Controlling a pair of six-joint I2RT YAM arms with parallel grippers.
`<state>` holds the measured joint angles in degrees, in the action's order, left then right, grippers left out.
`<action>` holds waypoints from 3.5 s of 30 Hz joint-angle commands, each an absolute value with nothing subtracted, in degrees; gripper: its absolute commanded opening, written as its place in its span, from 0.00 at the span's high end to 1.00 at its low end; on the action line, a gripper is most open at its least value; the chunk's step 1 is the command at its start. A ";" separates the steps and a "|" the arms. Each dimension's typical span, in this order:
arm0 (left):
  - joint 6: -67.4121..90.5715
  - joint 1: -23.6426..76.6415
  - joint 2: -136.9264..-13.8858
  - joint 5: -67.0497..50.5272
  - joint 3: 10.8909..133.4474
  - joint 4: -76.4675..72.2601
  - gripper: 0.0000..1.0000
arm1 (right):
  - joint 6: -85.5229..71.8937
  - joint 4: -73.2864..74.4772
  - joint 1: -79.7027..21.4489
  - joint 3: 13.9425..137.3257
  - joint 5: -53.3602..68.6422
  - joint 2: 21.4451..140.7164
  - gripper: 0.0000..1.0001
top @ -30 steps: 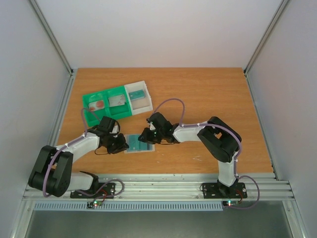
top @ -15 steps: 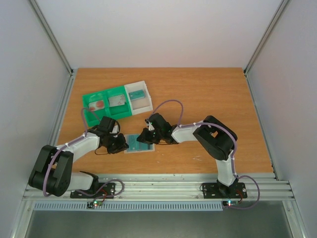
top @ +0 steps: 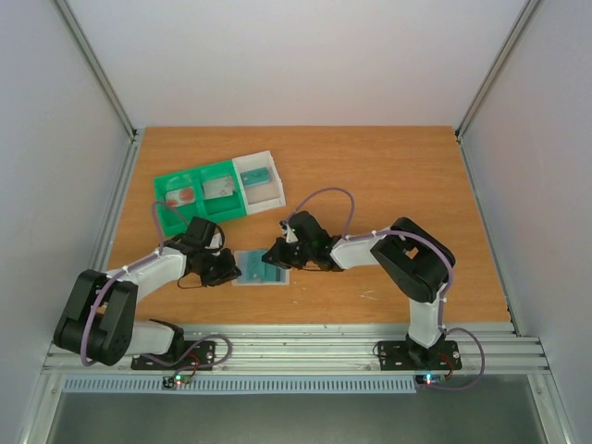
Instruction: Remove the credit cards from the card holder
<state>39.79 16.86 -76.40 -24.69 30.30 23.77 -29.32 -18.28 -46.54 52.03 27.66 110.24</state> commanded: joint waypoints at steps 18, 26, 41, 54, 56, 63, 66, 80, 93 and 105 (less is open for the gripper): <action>39.61 17.01 -71.19 -24.52 30.80 26.44 0.76 | -31.19 -8.62 -45.09 45.77 21.12 93.66 0.99; 44.19 17.10 -57.97 -30.40 32.13 28.37 0.36 | -37.54 -12.16 -45.39 41.66 22.85 86.40 0.99; 61.93 17.51 -41.39 -40.50 30.53 11.64 0.40 | -48.56 -31.06 -47.28 39.37 22.49 81.10 0.99; 68.44 18.09 -39.03 -39.91 27.74 8.39 0.50 | -51.99 -38.65 -47.52 37.47 22.24 80.35 0.99; 68.83 18.19 -39.20 -40.02 27.35 8.07 0.48 | -52.15 -38.80 -47.53 37.41 22.01 80.28 0.99; 70.78 18.73 -38.92 -40.14 27.43 5.56 0.52 | -52.33 -39.51 -47.89 37.79 21.02 80.40 0.99; 70.47 18.86 -39.43 -39.90 27.39 6.46 0.50 | -51.94 -39.02 -48.03 37.18 20.09 79.38 0.99; 70.85 18.99 -38.43 -39.64 26.61 8.11 0.48 | -50.61 -36.82 -48.73 36.48 17.92 77.06 0.99; 67.08 19.08 -39.70 -46.32 28.84 -0.32 1.00 | -36.73 -24.58 -47.54 35.64 24.26 69.87 0.76; 46.19 19.08 -43.27 -58.01 40.26 19.07 0.99 | -8.22 25.58 -46.17 55.88 28.15 60.57 0.58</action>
